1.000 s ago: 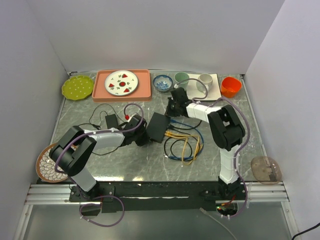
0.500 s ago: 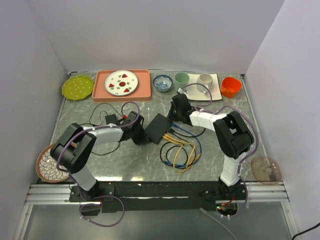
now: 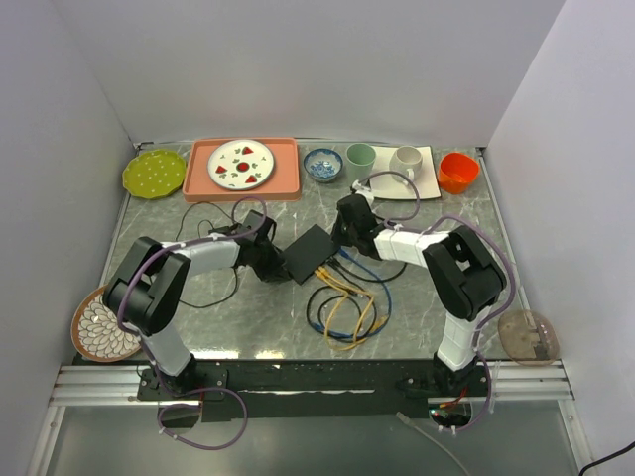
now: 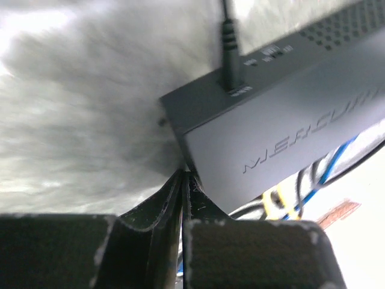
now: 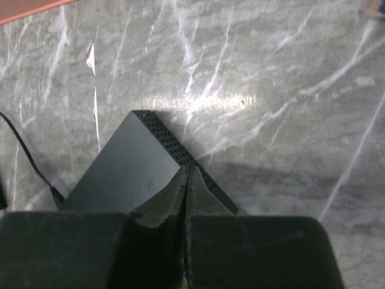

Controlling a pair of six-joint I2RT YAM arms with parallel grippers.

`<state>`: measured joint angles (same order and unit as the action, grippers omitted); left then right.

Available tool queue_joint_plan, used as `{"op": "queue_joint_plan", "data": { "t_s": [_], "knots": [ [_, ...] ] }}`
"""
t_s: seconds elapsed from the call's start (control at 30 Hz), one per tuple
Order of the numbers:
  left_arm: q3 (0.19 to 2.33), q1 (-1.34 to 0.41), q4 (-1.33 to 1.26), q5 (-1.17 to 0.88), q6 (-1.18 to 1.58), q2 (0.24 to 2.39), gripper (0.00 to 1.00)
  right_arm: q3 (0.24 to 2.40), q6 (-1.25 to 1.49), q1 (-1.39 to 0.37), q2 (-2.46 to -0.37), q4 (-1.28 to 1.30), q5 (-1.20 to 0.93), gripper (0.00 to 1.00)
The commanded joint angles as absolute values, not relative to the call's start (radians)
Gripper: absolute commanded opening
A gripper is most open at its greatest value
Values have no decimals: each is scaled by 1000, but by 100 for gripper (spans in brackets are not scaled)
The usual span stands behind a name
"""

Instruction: Pull the plug from the switch port

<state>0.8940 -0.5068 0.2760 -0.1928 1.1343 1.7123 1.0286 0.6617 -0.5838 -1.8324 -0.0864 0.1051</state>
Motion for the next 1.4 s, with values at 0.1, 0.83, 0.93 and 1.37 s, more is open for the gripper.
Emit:
{"op": "queue_joint_plan", "data": {
  "t_s": [0.1,0.83,0.93,1.37],
  "knots": [
    [946,-416,117,-3,1118,1799,11,925,758,-744,-1813,69,-287,0],
    [1039,-364,232,84,1071,1723,13,905,712,-735,-1717,84,-204,0],
    [1009,-362,258,148,1084,1674,18,870,693,-761,-1645,83,-176,0],
    [1012,-353,322,244,1080,1663,57,802,719,-847,-1664,9,-146,21]
  ]
}}
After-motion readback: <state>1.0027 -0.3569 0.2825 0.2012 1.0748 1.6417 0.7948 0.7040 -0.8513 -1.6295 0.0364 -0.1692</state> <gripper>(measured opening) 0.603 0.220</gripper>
